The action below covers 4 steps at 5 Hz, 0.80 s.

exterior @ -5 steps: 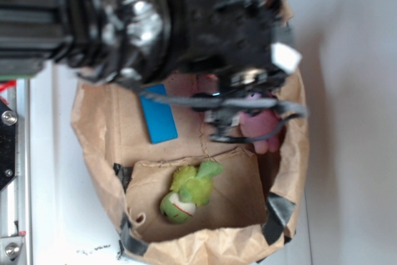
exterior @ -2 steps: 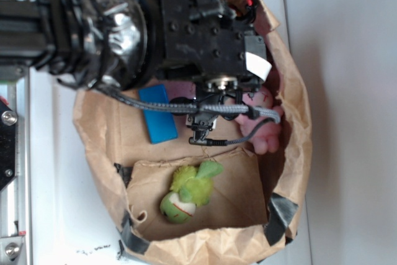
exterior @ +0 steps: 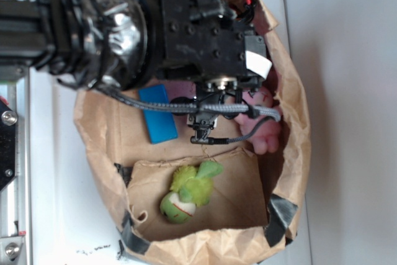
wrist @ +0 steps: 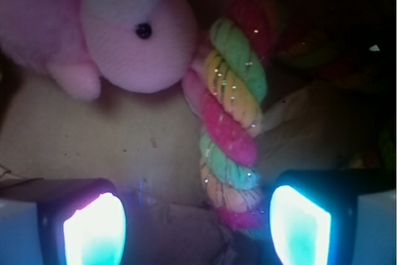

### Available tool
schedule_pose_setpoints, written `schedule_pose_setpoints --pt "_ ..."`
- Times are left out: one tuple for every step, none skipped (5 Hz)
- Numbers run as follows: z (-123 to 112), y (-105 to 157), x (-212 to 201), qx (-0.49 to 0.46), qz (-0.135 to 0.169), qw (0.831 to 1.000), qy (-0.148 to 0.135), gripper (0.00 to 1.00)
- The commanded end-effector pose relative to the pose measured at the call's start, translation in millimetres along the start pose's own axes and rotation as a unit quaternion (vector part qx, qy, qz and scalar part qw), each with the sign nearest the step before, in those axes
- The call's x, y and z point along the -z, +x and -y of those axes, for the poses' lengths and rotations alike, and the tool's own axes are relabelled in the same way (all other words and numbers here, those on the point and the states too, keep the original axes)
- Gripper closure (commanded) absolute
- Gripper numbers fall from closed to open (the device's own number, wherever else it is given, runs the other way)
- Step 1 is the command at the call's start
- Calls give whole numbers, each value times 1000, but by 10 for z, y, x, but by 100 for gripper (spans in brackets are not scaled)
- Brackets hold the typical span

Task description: Grab the multicolored rope.

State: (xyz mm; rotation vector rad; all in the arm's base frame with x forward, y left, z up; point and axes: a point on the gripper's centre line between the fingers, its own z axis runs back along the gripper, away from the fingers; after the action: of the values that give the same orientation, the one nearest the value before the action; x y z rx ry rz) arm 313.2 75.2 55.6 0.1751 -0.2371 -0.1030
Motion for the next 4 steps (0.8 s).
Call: schedule_pose_setpoints --pt "-56 142 -236 -22 35 999 20 0" --pt "-53 108 -306 -20 28 999 17 0" --pt "-53 108 -306 -20 28 999 17 0" --pt "-53 108 -306 -20 28 999 17 0"
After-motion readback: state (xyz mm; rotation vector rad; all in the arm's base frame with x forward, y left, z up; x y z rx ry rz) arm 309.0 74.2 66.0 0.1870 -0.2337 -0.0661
